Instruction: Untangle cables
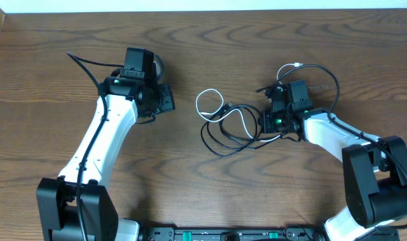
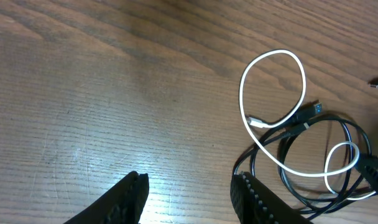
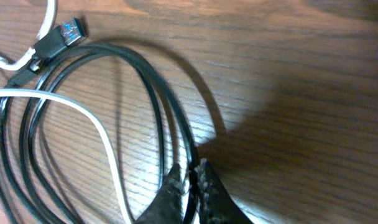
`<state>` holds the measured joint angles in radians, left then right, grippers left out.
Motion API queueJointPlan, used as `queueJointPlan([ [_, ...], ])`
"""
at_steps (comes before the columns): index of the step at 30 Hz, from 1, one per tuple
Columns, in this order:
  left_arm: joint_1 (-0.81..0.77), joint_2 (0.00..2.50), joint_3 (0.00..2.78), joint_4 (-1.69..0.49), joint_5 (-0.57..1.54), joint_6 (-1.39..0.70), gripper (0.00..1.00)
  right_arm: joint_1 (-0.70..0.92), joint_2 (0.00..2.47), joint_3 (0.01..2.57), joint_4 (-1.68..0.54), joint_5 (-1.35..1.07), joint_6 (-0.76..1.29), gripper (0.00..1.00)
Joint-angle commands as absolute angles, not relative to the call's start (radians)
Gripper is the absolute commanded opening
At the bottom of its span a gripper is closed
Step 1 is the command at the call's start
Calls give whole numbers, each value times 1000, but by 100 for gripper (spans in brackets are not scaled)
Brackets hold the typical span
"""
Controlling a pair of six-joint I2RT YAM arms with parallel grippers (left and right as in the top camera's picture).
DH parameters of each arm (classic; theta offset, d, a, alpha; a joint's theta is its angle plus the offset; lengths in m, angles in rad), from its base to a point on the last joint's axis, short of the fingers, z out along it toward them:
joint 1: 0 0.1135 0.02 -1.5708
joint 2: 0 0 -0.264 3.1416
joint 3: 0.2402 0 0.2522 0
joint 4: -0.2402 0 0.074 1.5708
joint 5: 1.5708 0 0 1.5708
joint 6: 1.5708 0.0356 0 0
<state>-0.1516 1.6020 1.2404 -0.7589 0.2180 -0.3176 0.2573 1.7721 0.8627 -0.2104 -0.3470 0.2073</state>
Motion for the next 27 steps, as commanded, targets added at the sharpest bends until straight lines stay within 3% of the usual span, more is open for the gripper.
queueJointPlan([
  [1,-152,1603,1247,-764,205,-316,48,262,1775,884,-195,-400,134,1],
  [16,-152,1607,1247,-775,205,-316,48,262,1550,1487,-321,-403,36,1],
  [27,-152,1614,1247,-745,252,-316,48,263,1505,1571,-286,-514,36,1],
])
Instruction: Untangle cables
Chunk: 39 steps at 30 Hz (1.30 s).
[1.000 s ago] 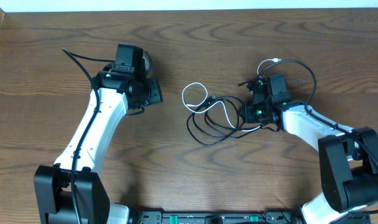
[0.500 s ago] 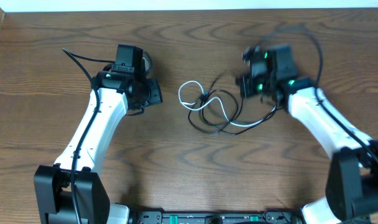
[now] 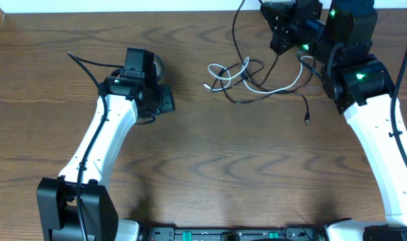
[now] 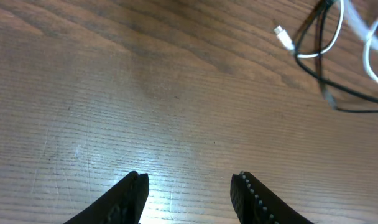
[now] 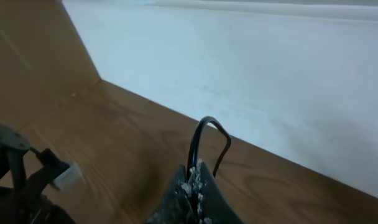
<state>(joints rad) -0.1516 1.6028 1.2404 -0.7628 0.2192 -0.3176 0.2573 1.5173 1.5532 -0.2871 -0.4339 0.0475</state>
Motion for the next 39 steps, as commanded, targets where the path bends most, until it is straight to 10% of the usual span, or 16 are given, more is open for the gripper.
queueJointPlan([
  [1,-152,1614,1247,-729,279,-316,48,264,1505,1571,-288,-560,36,1],
  [9,-179,1614,1247,-401,584,-315,54,263,1505,1570,-363,-747,36,1],
  [25,-287,1713,1247,-17,482,-305,60,263,1505,1570,-248,-1031,55,1],
  [27,-287,1719,1247,-14,415,-305,42,263,1505,1570,-252,-1026,55,1],
  [30,-280,1714,1248,-9,380,-305,8,247,1505,1570,-300,-852,55,1],
  [39,-202,1549,1248,40,461,-360,7,177,1542,1568,-599,106,118,1],
])
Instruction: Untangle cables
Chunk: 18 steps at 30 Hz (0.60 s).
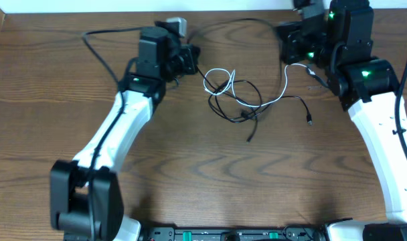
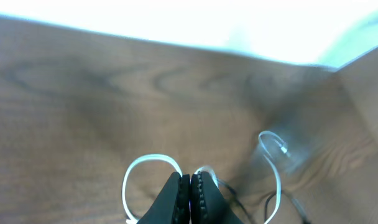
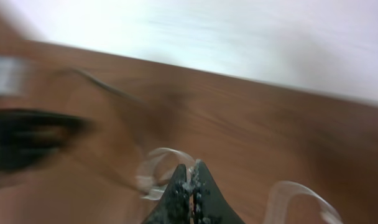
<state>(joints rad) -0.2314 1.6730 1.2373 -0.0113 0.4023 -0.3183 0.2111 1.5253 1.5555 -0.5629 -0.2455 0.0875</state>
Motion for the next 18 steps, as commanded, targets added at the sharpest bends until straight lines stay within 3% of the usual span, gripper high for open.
queueJointPlan([
  [1,-198,1521,1248,84,515,-393,7,171,1546,1568,-604,102,115,1],
  [5,-198,1418,1248,283,604,-514,8,170,1568,1568,-611,22,115,15],
  [11,-198,1361,1248,459,704,-642,8,185,1601,1568,-611,-303,72,18],
  [18,-198,1370,1248,323,790,-640,8,208,1638,1568,-609,-441,43,22],
])
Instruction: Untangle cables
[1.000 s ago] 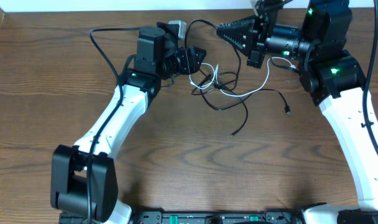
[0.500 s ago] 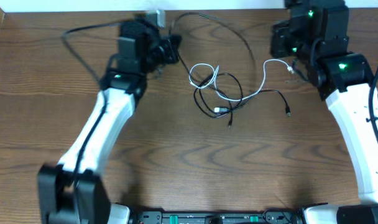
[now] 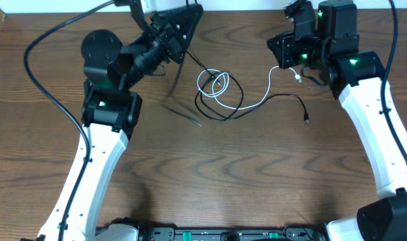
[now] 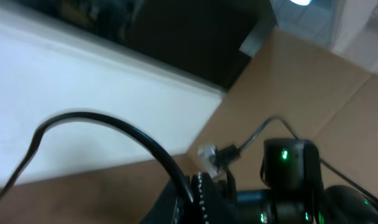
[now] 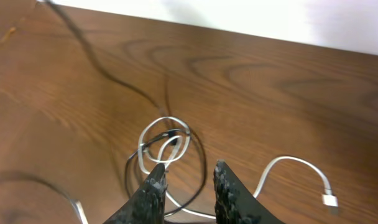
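A black cable and a white cable lie looped together mid-table. My left gripper is raised near the far edge, shut on the black cable, which arcs up from its jaws. My right gripper hangs open above the table right of the tangle. In the right wrist view the right gripper frames the loops below it, touching nothing. The white cable's plug lies to the right. The black cable's free end rests on the table.
The wooden table ends at a white wall along the far side. Each arm's own black supply cable hangs in the air beside it. A cardboard panel shows in the left wrist view.
My right gripper has opened and let go of the cable. My left gripper, then shut low by the loops, now stands higher with the black cable in it. The tangle has shifted slightly.
At first my right gripper was shut on the black cable in the tangle on the table, while the left stood open apart. Then the right held it raised by the far edge. Later both were shut by the loops. Now only the left holds on.
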`<state>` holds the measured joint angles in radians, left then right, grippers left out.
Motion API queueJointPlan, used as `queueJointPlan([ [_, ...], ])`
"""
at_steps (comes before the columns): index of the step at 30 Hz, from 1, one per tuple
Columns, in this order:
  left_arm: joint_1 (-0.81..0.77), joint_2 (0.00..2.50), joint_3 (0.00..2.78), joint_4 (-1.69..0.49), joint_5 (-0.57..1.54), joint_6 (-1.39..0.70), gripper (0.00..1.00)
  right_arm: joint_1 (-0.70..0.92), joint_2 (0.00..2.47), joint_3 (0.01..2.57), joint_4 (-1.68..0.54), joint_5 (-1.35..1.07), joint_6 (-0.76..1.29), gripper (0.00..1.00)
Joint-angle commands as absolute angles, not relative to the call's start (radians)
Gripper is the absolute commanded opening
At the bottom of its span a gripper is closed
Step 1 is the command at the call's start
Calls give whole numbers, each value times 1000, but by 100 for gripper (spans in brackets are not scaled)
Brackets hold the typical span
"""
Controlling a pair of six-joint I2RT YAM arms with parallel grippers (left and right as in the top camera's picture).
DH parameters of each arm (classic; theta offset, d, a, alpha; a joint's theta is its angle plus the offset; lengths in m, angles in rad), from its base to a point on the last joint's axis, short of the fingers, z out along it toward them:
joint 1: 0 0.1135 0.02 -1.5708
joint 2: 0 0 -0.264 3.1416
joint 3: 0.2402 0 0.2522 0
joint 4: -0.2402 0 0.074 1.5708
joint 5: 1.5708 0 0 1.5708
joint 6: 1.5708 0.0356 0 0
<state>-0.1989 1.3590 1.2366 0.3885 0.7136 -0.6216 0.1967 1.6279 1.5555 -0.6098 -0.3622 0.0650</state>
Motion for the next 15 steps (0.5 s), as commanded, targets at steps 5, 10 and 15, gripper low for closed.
queueJointPlan([
  [5,-202,1385,1248,218,857,-623,7,224,1653,1568,-574,-538,2,32],
  [10,-229,1384,1248,226,904,-622,8,257,1692,1568,-519,-628,-126,41],
  [15,-257,1384,1248,225,1004,-622,8,282,1731,1568,-424,-636,-199,48],
])
